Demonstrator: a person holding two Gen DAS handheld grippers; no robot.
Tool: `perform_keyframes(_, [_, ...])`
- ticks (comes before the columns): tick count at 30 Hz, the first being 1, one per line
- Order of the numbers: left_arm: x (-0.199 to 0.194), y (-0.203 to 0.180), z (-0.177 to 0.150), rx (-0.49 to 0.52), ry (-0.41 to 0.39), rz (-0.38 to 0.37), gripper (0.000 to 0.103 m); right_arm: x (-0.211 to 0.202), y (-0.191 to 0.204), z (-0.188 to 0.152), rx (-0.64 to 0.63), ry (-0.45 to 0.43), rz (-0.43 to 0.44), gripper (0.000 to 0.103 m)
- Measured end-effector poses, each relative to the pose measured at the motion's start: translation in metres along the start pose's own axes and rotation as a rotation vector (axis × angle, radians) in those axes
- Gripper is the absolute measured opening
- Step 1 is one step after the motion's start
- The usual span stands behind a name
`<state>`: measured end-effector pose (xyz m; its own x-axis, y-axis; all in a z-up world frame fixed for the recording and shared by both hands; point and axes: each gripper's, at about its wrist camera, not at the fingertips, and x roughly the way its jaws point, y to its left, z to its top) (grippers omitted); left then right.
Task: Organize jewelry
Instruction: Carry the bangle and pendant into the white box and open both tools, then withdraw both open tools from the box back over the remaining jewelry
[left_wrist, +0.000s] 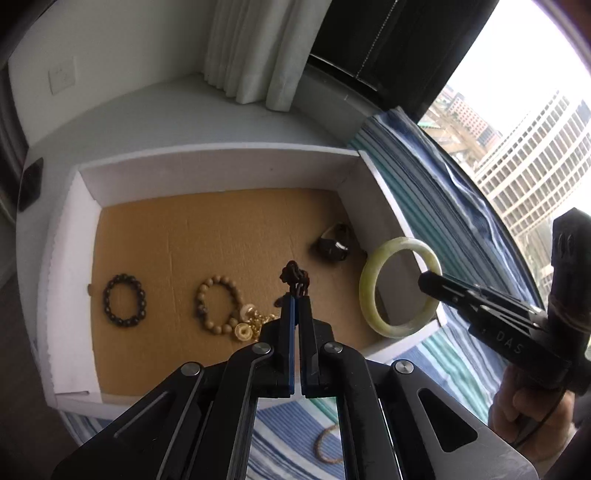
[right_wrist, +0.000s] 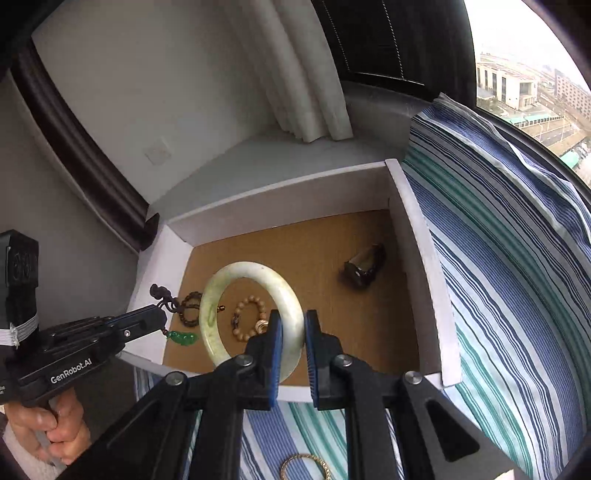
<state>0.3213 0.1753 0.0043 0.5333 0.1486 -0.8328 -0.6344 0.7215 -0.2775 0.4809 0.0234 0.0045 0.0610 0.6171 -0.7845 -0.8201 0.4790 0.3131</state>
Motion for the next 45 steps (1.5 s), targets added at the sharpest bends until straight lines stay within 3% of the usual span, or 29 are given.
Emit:
perform_keyframes(7, [0.042,-0.003,-0.008,-0.009,0.067,0.036,0.000,0.045,-0.033,-0.004,0.035,0.075,-0.090,0.012])
perform_keyframes(13, [0.058,-0.001,-0.011,-0.020,0.082,0.070,0.001,0.066,-0.045,-0.010,0.068,0.104,-0.091,0.014])
perform_keyframes(15, [0.059,0.001,-0.009,-0.041,0.082,0.093,0.015,0.068,-0.046,-0.009,0.079,0.105,-0.073,0.016])
perform_keyframes(17, [0.054,0.003,-0.008,-0.057,0.072,0.118,0.064,0.064,-0.047,-0.008,0.095,0.082,-0.077,0.017])
perform_keyframes(19, [0.039,0.004,-0.008,-0.051,0.014,0.140,0.073,0.055,-0.048,-0.005,0.113,0.056,-0.076,0.047])
perform_keyframes(22, [0.014,0.002,-0.014,-0.018,-0.021,0.145,0.075,0.025,-0.043,-0.001,0.110,0.000,-0.050,0.049])
perform_keyframes(27, [-0.032,-0.010,-0.048,0.032,-0.081,0.138,0.089,-0.040,-0.037,-0.009,0.073,-0.078,-0.033,0.049])
perform_keyframes(31, [-0.047,-0.032,-0.089,0.091,-0.048,0.095,0.091,-0.089,-0.045,-0.040,0.039,-0.122,-0.067,0.049])
perform_keyframes(37, [-0.032,-0.056,-0.159,0.156,0.058,0.079,0.091,-0.131,-0.077,-0.108,0.027,-0.102,-0.190,0.049])
perform_keyframes(45, [0.008,-0.061,-0.238,0.149,0.218,0.101,0.091,-0.142,-0.139,-0.235,0.172,0.063,-0.330,0.049])
